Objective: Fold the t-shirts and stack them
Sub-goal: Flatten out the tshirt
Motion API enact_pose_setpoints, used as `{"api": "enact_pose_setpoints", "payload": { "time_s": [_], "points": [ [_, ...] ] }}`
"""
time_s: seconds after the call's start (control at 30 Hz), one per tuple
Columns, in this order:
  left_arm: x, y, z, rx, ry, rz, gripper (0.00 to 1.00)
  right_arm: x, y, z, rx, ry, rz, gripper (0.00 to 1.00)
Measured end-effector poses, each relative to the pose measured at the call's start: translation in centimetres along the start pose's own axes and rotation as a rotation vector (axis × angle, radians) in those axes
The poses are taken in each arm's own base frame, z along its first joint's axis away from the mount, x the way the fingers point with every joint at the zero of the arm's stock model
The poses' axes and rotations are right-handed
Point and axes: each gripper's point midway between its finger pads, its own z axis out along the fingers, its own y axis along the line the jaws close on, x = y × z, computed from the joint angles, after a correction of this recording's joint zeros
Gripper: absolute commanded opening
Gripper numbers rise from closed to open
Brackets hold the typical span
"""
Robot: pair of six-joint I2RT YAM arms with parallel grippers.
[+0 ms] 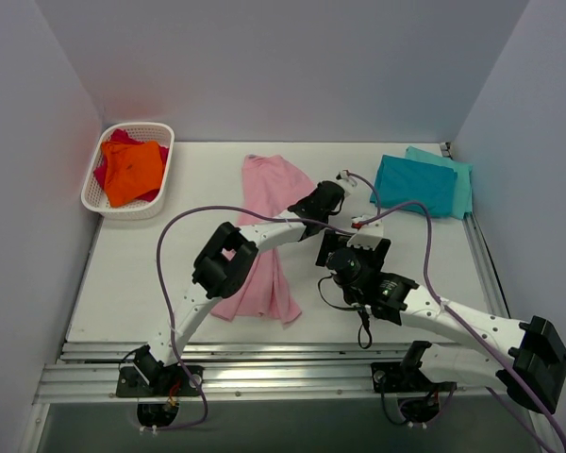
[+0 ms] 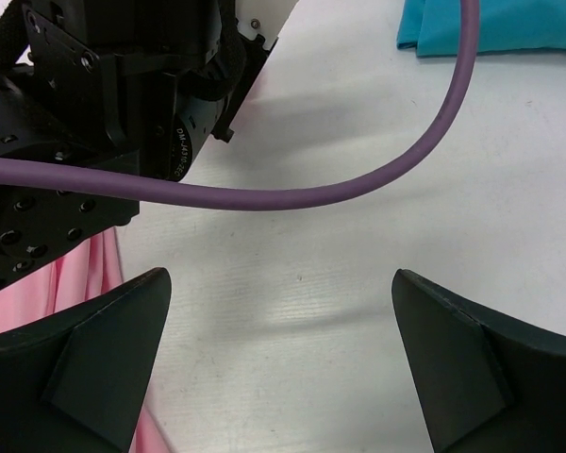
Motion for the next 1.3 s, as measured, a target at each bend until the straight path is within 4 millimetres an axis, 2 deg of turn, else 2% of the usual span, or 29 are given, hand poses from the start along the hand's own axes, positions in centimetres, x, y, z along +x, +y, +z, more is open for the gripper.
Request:
{"api": "enact_pose_setpoints", "payload": {
  "time_s": [0.03,0.07,0.13,0.4,0.57,0.67,0.8,0.9,0.97,1.0,1.1,1.2,1.3],
  "points": [
    [0.0,0.0,0.0,0.0,0.0,0.0,0.26,0.1,0.0,0.0,0.001,0.001,-0.002,1.0],
    [0.0,0.0,0.0,0.0,0.0,-0.001,0.12,0.1,0.0,0.1,0.002,0.003,-0.004,1.0],
    [0.0,0.1,0.0,-0.002,0.0,-0.005,0.04,0.2,0.0,0.1,0.003,0.003,-0.005,1.0],
    [-0.8,1.4,0.6,-0.008,-0.005,-0.046,0.02,0.1,0.0,0.1,0.003,0.003,-0.005,1.0],
    [-0.5,4.5,1.3,-0.024,0.013,-0.128,0.02,0.1,0.0,0.1,0.004,0.003,-0.005,1.0],
    [-0.6,9.0,1.1,-0.05,0.023,-0.208,0.02,0.2,0.0,0.1,0.001,0.005,-0.006,1.0],
    [-2.6,20.5,-1.9,-0.159,-0.029,-0.368,0.02,0.8,1.2,-0.2,-0.069,0.044,-0.021,1.0],
    [-3.0,28.0,-5.1,-0.248,-0.084,-0.481,0.02,1.2,3.3,-0.8,-0.171,0.092,-0.029,1.0],
    [-2.3,31.7,-6.8,-0.297,-0.109,-0.55,0.02,1.2,5.2,-1.3,-0.239,0.122,-0.034,1.0],
    [-1.9,32.8,-7.3,-0.312,-0.118,-0.579,0.02,1.3,6.4,-1.5,-0.276,0.139,-0.039,1.0],
    [0.3,33.9,-7.5,-0.324,-0.106,-0.634,0.02,2.8,10.5,-2.6,-0.384,0.199,-0.079,1.0],
    [3.0,32.0,-6.1,-0.288,-0.045,-0.651,0.02,5.6,13.9,-3.7,-0.463,0.265,-0.143,1.0],
    [4.6,30.0,-4.8,-0.246,-0.001,-0.655,0.02,9.0,16.7,-4.5,-0.515,0.327,-0.215,1.0]
  ]
}}
